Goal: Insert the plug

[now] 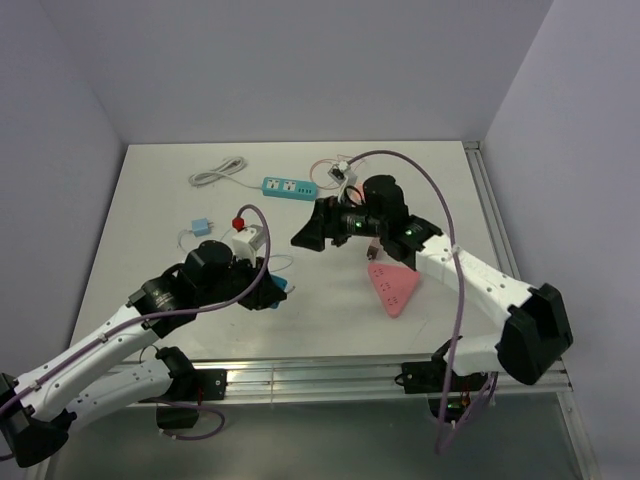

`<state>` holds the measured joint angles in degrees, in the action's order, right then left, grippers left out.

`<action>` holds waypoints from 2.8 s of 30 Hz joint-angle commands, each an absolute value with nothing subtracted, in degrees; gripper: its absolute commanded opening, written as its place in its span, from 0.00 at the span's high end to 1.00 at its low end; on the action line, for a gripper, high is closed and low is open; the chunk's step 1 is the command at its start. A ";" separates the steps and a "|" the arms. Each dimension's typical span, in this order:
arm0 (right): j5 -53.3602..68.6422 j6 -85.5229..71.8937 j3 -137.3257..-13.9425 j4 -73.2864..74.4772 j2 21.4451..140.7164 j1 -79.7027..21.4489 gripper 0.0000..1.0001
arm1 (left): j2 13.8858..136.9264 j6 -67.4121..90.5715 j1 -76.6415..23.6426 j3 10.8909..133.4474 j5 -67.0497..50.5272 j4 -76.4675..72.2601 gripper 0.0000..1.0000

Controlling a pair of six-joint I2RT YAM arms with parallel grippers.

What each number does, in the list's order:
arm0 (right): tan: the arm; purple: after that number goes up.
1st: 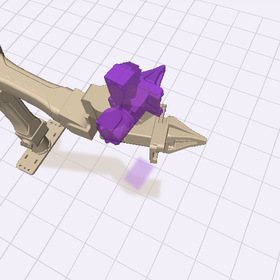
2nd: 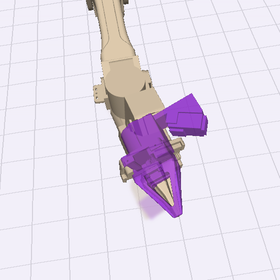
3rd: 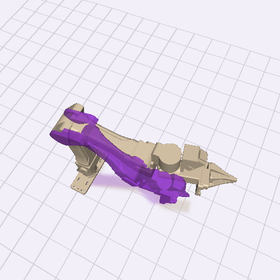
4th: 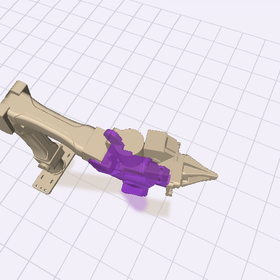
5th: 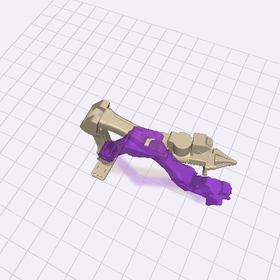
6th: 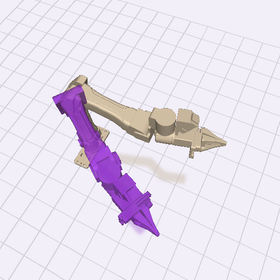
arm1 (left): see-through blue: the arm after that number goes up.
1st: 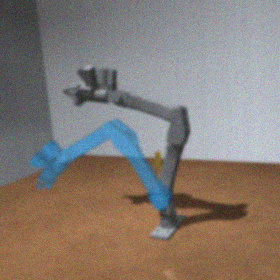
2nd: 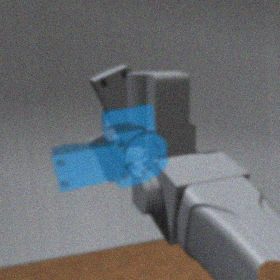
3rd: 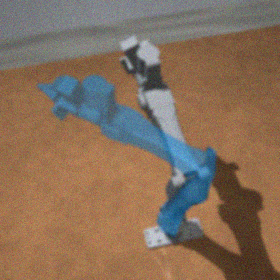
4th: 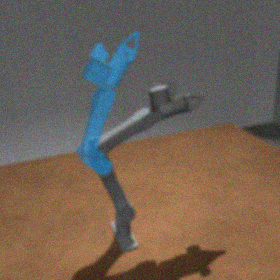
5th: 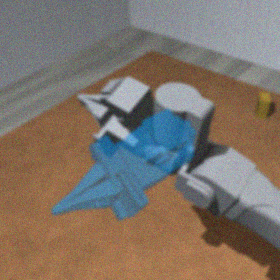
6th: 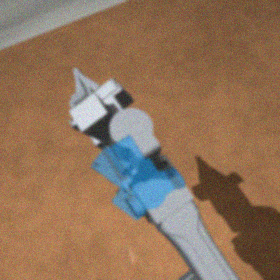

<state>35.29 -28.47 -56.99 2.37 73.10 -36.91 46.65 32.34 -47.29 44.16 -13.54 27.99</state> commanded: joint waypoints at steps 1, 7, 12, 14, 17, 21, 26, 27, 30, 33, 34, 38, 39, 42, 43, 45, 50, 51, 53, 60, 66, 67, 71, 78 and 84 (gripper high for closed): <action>30.32 -30.05 -59.94 0.19 79.79 -34.29 0.09 | 45.71 31.64 -47.20 47.19 -4.77 29.17 1.00; 28.83 -35.06 -68.97 -5.17 96.75 -29.01 0.17 | 43.43 33.83 -47.11 50.61 9.55 34.01 1.00; 23.83 -37.18 -78.73 -5.02 110.79 -26.90 0.21 | 41.66 34.01 -47.11 52.47 15.18 33.75 1.00; 18.93 -38.31 -83.64 -4.13 114.93 -26.89 0.25 | 41.84 35.84 -47.20 53.17 18.88 34.36 1.00; 16.26 -35.44 -93.28 -2.12 119.60 -27.51 0.24 | 41.75 36.65 -47.11 52.65 22.50 33.14 1.00; 13.64 -18.34 -114.04 12.53 131.71 -28.74 0.15 | 41.75 34.98 -47.11 51.85 20.48 30.15 1.00; 12.04 -3.80 -134.62 27.85 139.83 -29.00 0.01 | 42.19 34.98 -47.20 51.51 17.32 29.01 1.00; 12.21 -0.04 -135.69 28.73 140.70 -28.66 0.00 | 42.10 35.33 -47.11 51.42 17.14 28.83 1.00; 13.88 9.19 -135.70 31.54 140.28 -28.39 0.00 | 41.84 36.03 -47.20 50.89 15.74 27.86 1.00; 16.34 14.49 -135.61 36.02 140.18 -28.21 0.00 | 41.22 36.21 -47.20 50.01 14.50 26.55 1.00; 17.04 15.72 -135.53 36.56 140.36 -28.21 0.00 | 41.13 36.30 -47.11 49.75 14.59 26.46 1.00; 13.21 22.39 -134.39 38.23 142.20 -28.91 0.00 | 40.78 36.39 -47.20 49.83 15.21 26.45 1.00; 11.79 23.37 -134.30 38.23 142.64 -29.18 0.00 | 40.43 36.30 -47.11 49.83 15.29 26.46 1.00; 9.93 25.22 -136.74 39.89 145.01 -29.79 0.01 | 39.64 35.86 -47.11 49.49 15.82 26.19 1.00; 10.45 25.66 -138.24 40.08 145.54 -29.79 0.01 | 39.46 35.77 -47.11 49.40 15.99 26.10 1.00; 8.89 25.75 -138.43 38.85 146.25 -29.88 0.00 | 39.20 35.60 -47.20 49.39 16.26 26.02 1.00; 10.20 27.94 -139.75 38.94 148.79 -30.76 0.01 | 39.11 35.07 -47.20 49.40 16.35 25.58 1.00; 9.50 28.38 -140.70 39.28 149.41 -31.20 0.02 | 38.85 34.98 -47.11 49.31 16.26 25.40 1.00; 9.84 29.09 -141.68 39.82 150.55 -31.90 0.06 | 38.85 34.72 -47.20 49.22 16.35 25.05 1.00; 11.24 30.06 -137.03 38.07 148.19 -33.57 0.41 | 39.73 34.63 -47.11 48.96 15.38 24.79 1.00; 10.12 30.76 -134.20 39.89 144.32 -37.17 0.88 | 39.38 34.37 -47.11 49.83 13.89 25.92 1.00; 9.76 30.33 -134.03 41.21 143.88 -38.05 1.00 | 39.38 34.19 -47.11 50.09 13.45 26.88 1.00; 16.50 26.56 -129.83 44.03 137.91 -40.78 1.00 | 39.73 31.74 -47.20 52.47 11.52 30.13 1.00; 25.83 27.33 -105.53 43.95 124.47 -42.97 1.00 | 35.52 27.70 -47.20 53.44 6.87 31.47 1.00; 29.97 25.67 -86.44 40.79 112.42 -47.01 1.00 | 30.15 25.93 -47.11 51.94 3.35 29.53 1.00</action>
